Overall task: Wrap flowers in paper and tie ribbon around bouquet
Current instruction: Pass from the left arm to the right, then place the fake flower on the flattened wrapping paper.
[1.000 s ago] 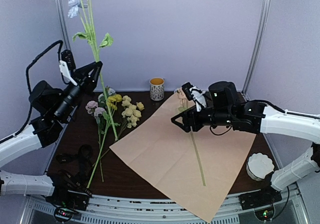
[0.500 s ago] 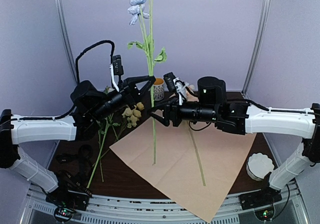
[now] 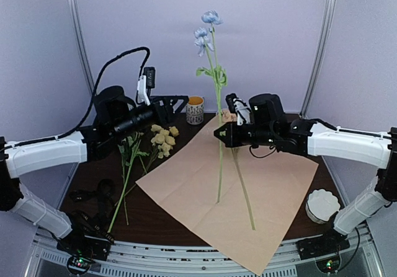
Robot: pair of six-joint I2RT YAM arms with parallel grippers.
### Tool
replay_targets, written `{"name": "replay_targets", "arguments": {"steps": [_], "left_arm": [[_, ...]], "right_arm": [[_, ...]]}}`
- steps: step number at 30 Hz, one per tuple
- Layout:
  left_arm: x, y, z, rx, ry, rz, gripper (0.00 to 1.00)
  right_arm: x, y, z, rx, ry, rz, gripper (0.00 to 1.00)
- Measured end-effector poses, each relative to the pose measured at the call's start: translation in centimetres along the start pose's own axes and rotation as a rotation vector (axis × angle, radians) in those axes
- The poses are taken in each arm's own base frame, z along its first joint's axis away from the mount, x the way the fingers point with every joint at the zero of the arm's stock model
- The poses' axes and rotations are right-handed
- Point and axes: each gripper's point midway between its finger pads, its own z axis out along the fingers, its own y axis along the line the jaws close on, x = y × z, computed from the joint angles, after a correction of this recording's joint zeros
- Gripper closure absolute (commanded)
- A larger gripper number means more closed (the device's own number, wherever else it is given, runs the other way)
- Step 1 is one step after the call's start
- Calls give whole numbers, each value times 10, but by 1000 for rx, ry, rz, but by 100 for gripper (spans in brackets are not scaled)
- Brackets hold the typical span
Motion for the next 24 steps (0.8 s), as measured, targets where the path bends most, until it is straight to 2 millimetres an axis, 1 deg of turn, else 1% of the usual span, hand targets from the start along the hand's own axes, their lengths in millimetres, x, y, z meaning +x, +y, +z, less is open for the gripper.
{"name": "replay_targets", "arguments": {"steps": [1,3,4,5,6,8,9,10,11,12,13,14,15,17,19,22,24], "left_arm": [[-5,21,-1,-100,25,6,36],[-17,69,-8,-307,76,19,35],[-20,96,-17,-405,106,26,35],[-19,118,-27,-481,135,29,36],[-12,146,-42,-574,181,26,39],[15,194,-72,-725,292,5,49],[30,211,-86,-782,343,-11,52],[49,228,-102,-833,407,-28,53],[68,242,-118,-882,469,-51,53],[85,253,-132,-919,524,-76,53],[101,262,-146,-950,573,-101,53],[114,269,-158,-975,614,-126,53],[126,274,-167,-990,646,-149,53],[144,281,-180,-1009,699,-187,52],[156,284,-183,-1011,730,-206,52],[171,288,-187,-1013,769,-225,53],[178,289,-191,-1019,789,-232,59]], "right_arm": [[4,-18,-1,58,18,23,100],[19,-64,-7,206,70,67,100],[31,-85,-11,276,108,86,100],[39,-100,-15,329,135,95,100],[53,-116,-22,390,182,105,100],[69,-136,-30,467,237,117,100],[76,-145,-34,501,261,123,100],[82,-154,-35,533,286,128,100],[88,-161,-35,555,307,131,92],[95,-167,-34,577,329,133,75],[102,-174,-33,597,354,134,62],[112,-181,-30,619,383,143,52],[120,-186,-29,636,407,145,47],[136,-196,-25,668,461,149,41],[146,-202,-23,688,495,147,38],[149,-204,-23,697,506,148,36],[147,-203,-22,693,501,143,36]]}}
